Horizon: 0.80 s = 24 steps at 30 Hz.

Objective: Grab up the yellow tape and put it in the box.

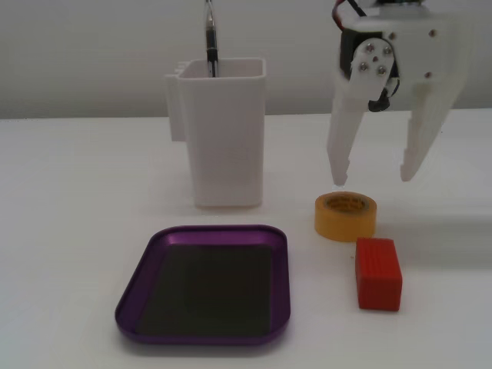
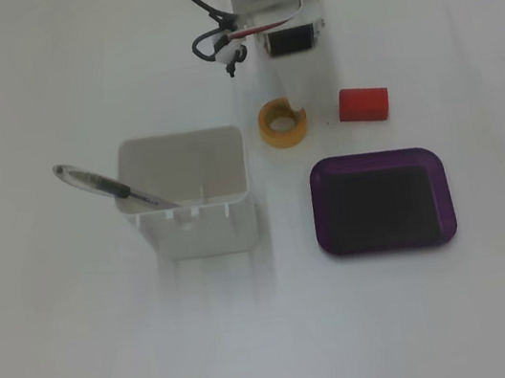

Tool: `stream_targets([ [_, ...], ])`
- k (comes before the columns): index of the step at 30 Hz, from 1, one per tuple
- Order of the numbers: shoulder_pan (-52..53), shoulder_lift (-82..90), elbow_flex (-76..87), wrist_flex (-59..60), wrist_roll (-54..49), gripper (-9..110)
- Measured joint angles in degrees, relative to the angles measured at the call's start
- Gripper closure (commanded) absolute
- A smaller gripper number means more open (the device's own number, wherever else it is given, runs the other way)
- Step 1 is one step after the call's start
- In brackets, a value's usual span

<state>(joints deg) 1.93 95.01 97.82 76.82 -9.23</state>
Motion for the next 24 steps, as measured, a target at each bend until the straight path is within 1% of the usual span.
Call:
stream_targets([
  [5,4.0,0.0,3.6,-3.4,-0.1,82],
  [24,3.8,-0.2,15.2,-13.8,-0.2,84],
])
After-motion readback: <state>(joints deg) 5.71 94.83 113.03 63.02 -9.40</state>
